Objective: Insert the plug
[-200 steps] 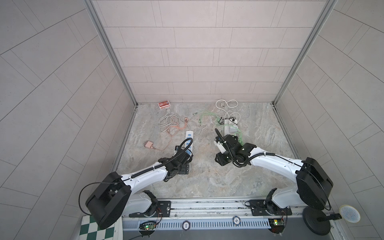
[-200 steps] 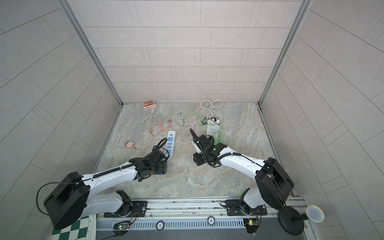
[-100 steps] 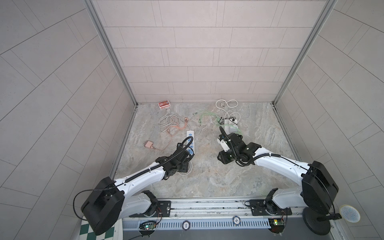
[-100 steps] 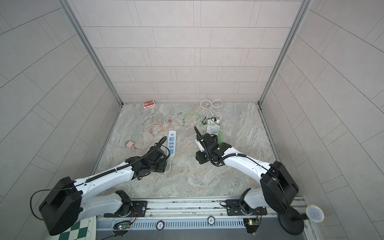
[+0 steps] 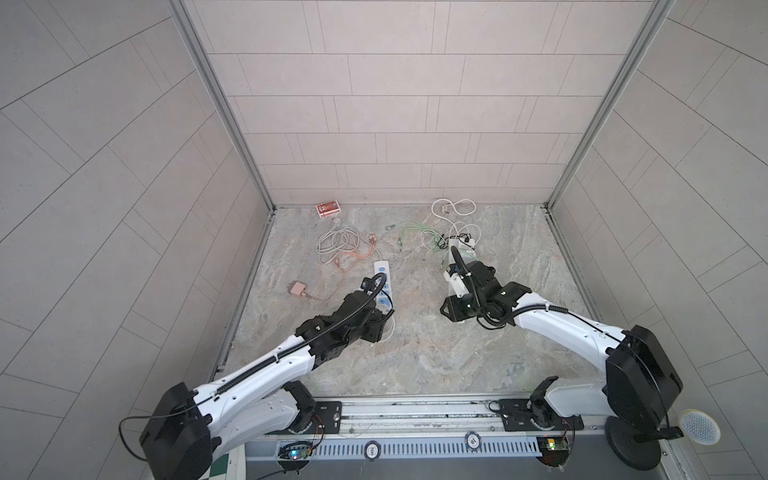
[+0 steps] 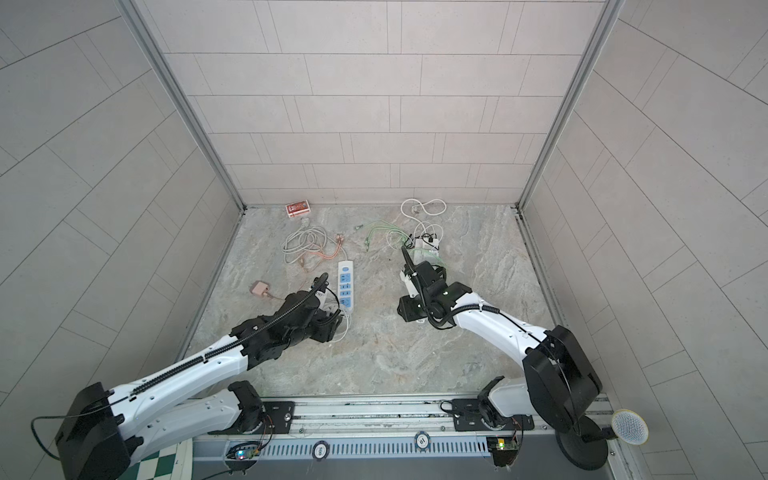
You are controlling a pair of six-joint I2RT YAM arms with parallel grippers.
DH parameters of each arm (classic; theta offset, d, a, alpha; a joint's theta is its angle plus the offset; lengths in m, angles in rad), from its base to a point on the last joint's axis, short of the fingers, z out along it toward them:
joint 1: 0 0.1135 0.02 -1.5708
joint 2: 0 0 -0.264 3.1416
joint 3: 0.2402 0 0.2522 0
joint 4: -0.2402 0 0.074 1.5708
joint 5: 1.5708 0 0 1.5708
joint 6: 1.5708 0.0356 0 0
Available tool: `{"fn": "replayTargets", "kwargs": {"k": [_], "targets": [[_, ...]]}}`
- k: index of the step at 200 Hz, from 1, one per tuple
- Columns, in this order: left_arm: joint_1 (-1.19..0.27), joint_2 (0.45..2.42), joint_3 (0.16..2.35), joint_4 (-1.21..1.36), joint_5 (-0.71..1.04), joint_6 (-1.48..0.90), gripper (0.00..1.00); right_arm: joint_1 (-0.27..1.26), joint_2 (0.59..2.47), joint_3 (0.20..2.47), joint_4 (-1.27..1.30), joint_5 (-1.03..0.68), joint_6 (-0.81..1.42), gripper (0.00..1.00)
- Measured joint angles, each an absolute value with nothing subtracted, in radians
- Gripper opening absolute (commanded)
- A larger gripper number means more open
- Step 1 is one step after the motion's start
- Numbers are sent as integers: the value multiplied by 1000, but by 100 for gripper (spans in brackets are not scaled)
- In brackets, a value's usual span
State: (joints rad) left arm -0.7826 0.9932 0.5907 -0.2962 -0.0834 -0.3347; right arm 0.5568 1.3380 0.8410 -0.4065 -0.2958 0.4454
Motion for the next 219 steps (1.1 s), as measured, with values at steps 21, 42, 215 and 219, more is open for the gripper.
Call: {"fn": "replayTargets", "kwargs": {"k": [21, 42, 215, 219], "targets": [[-793, 1007, 584, -185, -72, -220, 54, 506, 1293, 826, -376, -348, 474, 38], [-795, 1040, 545, -20, -45, -98, 51, 465, 1244, 820, -338, -389, 510, 38], [-799, 1253, 471, 459, 218, 428, 45, 449, 1382, 945, -179, -720, 573, 31], [-799, 1254, 471, 460, 219, 432, 45, 450, 1387, 948, -181, -725, 570, 31]]}}
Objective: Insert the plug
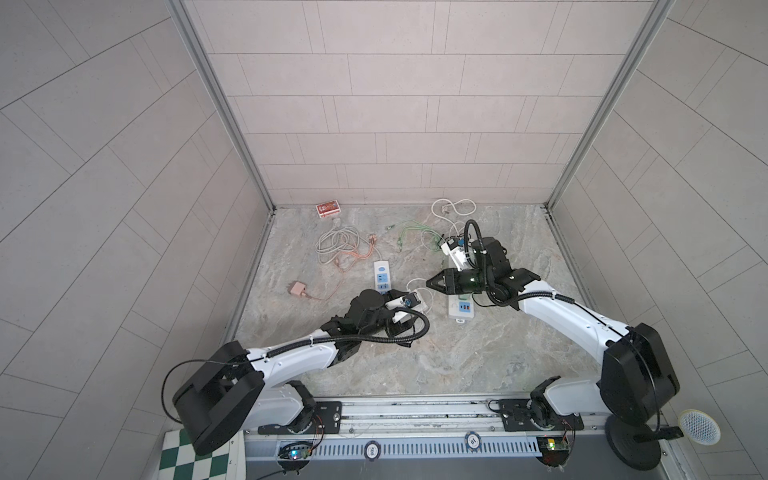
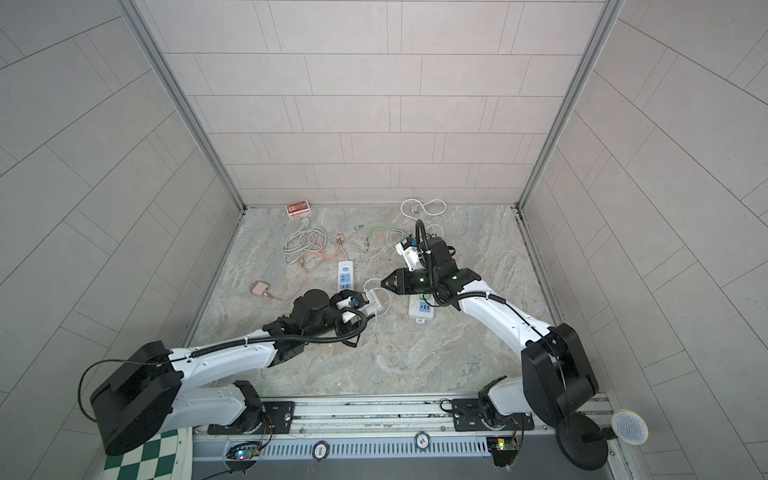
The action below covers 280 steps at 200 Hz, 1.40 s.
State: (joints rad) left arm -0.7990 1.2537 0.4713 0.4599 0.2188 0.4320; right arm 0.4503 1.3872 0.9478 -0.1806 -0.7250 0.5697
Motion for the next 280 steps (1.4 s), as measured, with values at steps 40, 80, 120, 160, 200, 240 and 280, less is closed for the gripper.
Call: {"fn": "replayTargets", "kwargs": {"k": [40, 80, 120, 160, 200, 240, 280], "targets": [[-799, 1278, 471, 467, 225, 465, 45, 482, 1438, 988, -214, -754, 536, 31], [-799, 1287, 471, 488, 224, 485, 44, 503, 1499, 1009, -239, -769, 520, 31], [-805, 1288, 471, 494, 224, 504, 45, 504, 1528, 1008, -241, -787, 516, 31], [-805, 1316, 476, 507, 224, 526, 44, 504, 1534, 1008, -240, -788, 516, 32], [-805, 1348, 490, 505, 221, 550, 43, 504, 1554, 1007, -237, -777, 514, 32], [-805, 1353, 490, 503, 228, 567, 40, 507, 1560, 996, -220, -788, 517, 36], [-803, 1351, 490, 503, 240, 578, 39, 508, 1560, 991, -208, -792, 518, 32]]}}
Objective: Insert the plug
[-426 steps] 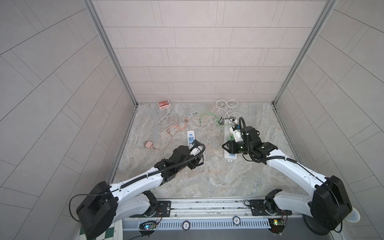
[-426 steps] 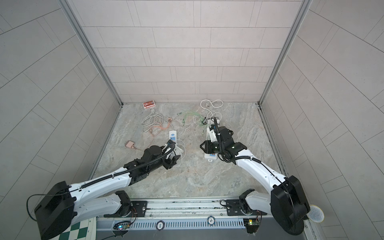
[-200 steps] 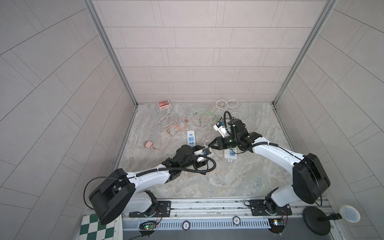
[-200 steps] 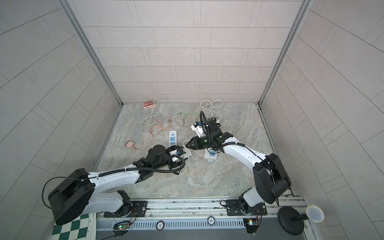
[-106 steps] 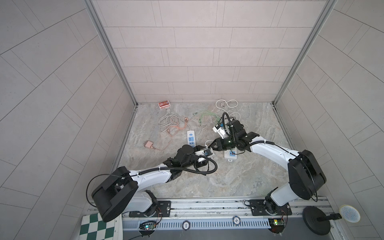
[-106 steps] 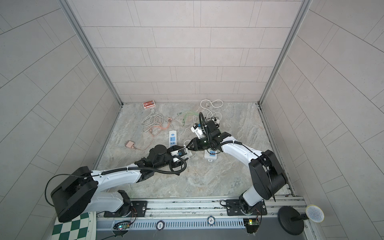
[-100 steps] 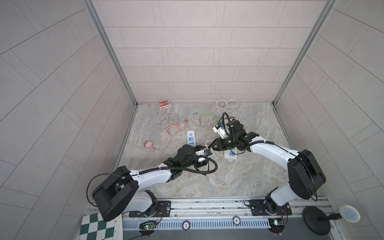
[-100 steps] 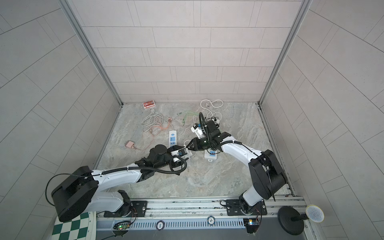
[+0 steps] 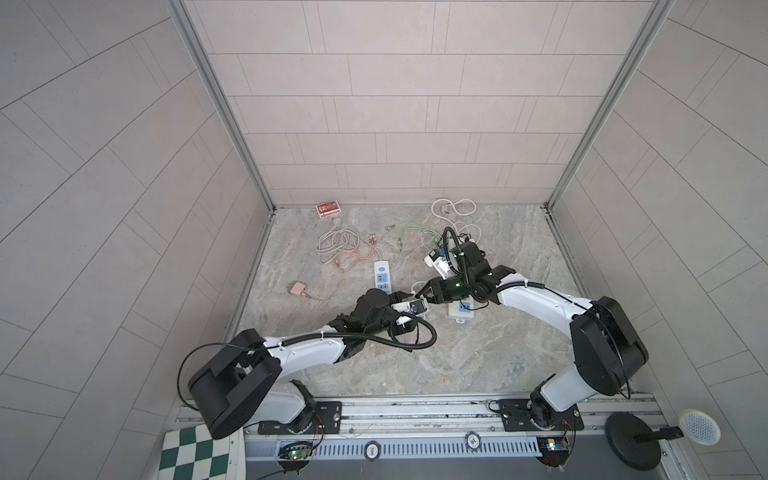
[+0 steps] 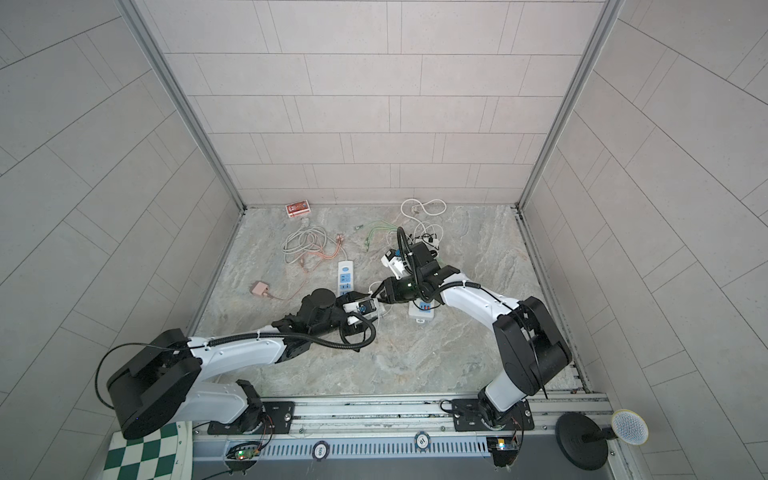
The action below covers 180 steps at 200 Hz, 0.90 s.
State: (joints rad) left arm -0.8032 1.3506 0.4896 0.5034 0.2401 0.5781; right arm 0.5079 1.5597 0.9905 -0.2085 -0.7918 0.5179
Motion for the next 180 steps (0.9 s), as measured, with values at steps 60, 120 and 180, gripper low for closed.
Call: {"fn": "replayTargets", "kwargs": {"k": [60, 120, 180], "targets": [[-798, 1351, 492, 503, 256, 604, 39, 501, 1560, 972, -170, -820, 545, 36], [-787, 1373, 522, 496, 260, 620, 54, 485, 1559, 934, -68, -863, 611, 12], [-804, 1368, 527, 522, 165, 574, 96, 485, 1541, 935, -58, -838, 591, 0]]}}
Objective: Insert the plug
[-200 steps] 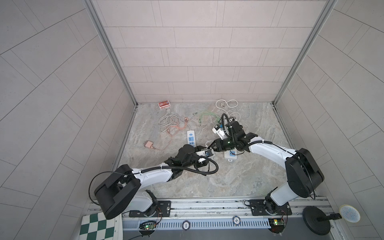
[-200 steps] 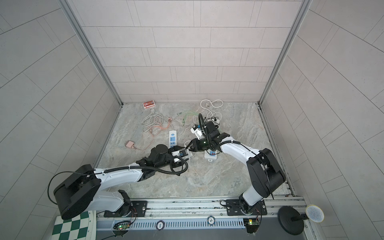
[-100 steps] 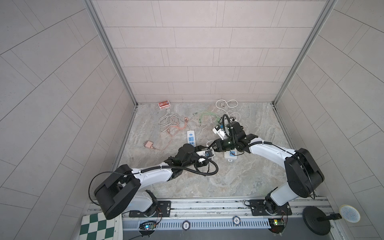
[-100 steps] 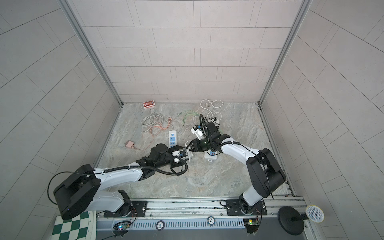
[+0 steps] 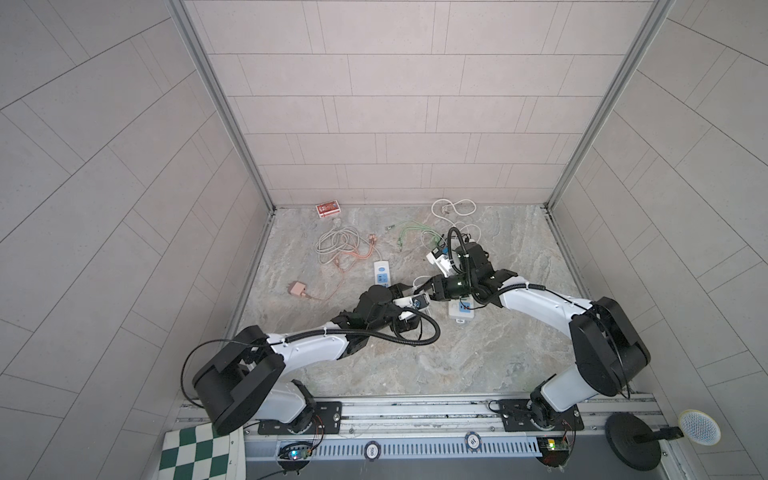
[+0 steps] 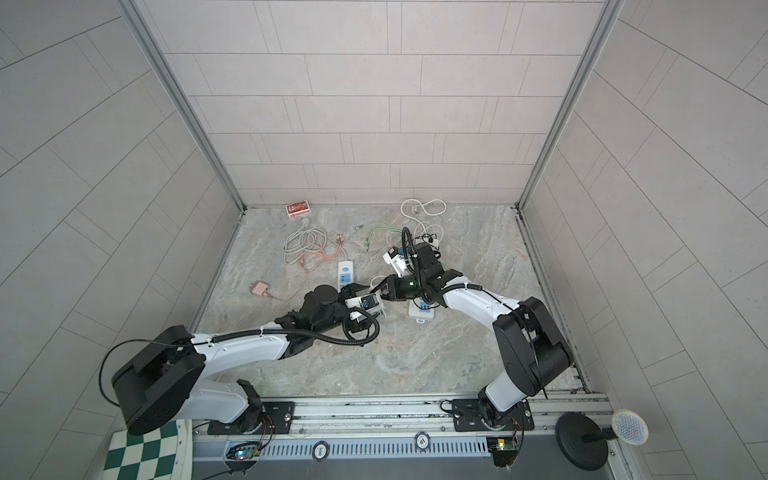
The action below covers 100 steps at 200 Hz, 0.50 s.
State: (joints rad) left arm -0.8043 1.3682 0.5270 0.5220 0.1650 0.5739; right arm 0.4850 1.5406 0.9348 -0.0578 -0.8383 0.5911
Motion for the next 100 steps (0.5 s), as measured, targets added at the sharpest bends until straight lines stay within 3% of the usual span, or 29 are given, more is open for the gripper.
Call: {"fn": "replayTargets", "kwargs": {"k": [9, 57, 100], "targets": [[-805, 1350, 518, 530, 144, 542, 100, 485, 1526, 935, -60, -826, 589, 0], [-806, 1191, 529, 444, 70, 305, 100, 501, 1392, 893, -14, -602, 573, 0], [-806, 1198, 691, 221, 56, 77, 100, 517, 1343, 797, 140, -440, 578, 0]]}}
